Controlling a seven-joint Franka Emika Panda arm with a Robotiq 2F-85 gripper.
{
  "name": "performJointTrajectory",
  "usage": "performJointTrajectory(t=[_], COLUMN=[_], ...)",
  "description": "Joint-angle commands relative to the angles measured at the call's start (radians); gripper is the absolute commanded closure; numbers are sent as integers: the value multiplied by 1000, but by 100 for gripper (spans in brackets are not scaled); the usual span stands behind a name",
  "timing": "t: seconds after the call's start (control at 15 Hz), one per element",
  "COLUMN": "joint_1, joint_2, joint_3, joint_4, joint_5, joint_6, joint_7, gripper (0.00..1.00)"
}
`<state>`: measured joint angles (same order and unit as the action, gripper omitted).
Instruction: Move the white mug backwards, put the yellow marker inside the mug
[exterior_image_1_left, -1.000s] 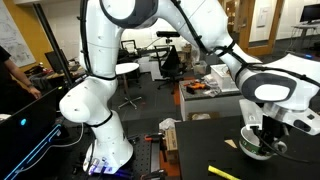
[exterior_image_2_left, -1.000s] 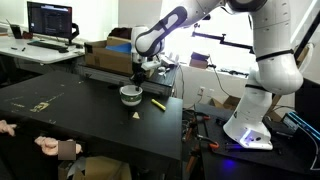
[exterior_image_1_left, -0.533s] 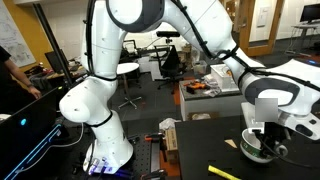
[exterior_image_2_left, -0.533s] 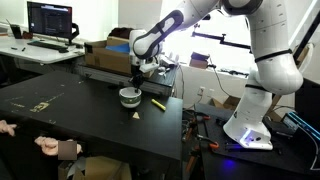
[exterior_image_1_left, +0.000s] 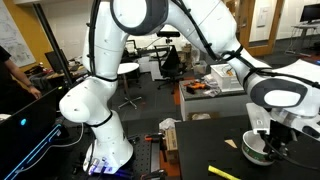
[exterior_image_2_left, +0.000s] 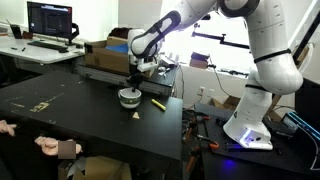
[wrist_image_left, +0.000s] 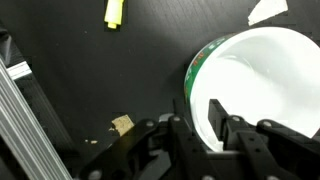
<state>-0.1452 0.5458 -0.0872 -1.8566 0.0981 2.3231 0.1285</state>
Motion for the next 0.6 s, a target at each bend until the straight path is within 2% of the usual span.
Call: performJointTrajectory(t=[0.0,0.2,0.33,0.53], joint_1=[8,14,18,33], joint_2=[-4,-21,-45,-119], joint_3=[-11,-14,-14,-20], joint_4=[36,25,-4,-84], joint_5=[16,13,15,15], joint_6=[-55,-66,-57,-14], joint_7=[35,57,75,121], gripper=[33,11,0,0])
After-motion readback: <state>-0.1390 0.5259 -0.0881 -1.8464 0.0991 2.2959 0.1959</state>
